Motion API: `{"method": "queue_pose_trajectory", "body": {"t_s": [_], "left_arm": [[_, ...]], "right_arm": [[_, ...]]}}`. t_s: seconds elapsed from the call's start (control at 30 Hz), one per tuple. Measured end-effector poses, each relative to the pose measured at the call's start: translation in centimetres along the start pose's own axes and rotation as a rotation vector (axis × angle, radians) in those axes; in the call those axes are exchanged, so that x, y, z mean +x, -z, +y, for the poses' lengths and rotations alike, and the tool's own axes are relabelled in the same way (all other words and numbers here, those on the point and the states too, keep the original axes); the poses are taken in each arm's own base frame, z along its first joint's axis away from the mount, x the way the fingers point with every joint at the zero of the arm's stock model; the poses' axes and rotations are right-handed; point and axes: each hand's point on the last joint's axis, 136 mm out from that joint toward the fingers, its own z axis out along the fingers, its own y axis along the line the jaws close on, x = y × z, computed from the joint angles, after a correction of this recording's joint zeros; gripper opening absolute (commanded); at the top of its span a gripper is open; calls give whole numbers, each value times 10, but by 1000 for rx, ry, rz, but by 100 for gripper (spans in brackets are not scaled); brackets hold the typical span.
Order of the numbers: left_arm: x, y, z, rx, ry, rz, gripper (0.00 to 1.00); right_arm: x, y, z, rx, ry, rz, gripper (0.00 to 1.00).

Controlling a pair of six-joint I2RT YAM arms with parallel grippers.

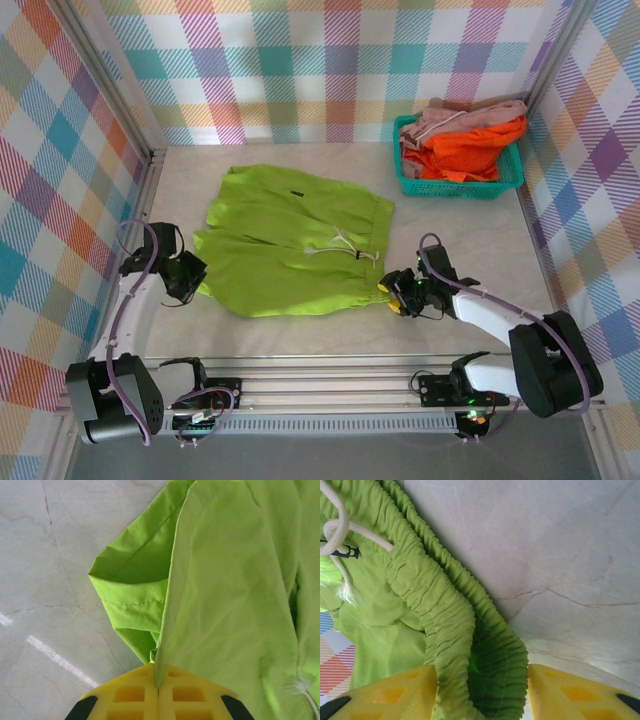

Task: Fold and stack the shorts

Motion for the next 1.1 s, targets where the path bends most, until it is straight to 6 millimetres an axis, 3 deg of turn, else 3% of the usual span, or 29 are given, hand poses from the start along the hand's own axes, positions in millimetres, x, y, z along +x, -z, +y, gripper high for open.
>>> {"method": "queue_pose_trajectory", "body": {"t_s": [0.23, 0.27, 0.4, 0.6, 0.73, 0.93, 1.1], "left_arm": [[2, -2, 3, -9, -5, 6, 0], [1, -2, 3, -10, -6, 6, 0], [-4, 9, 0, -24, -36, -11, 0], [-40, 72, -35, 52, -112, -163, 0], [-52, 106, -47, 68, -165, -223, 0], [-46, 126, -42, 38, -221, -219, 0], [-42, 152, -40, 36, -245, -245, 0]], "right_arm": [[-2, -9, 1, 17, -22, 12, 2], [-2, -9, 3, 16, -22, 9, 0], [-8, 0, 14, 25, 20, -28, 0], [-11, 39, 46, -27, 146, -122, 0], [-8, 55, 49, -16, 203, -145, 0], [1, 71, 41, 15, 250, -142, 0], [11, 97, 60, -40, 305, -150, 0]]}}
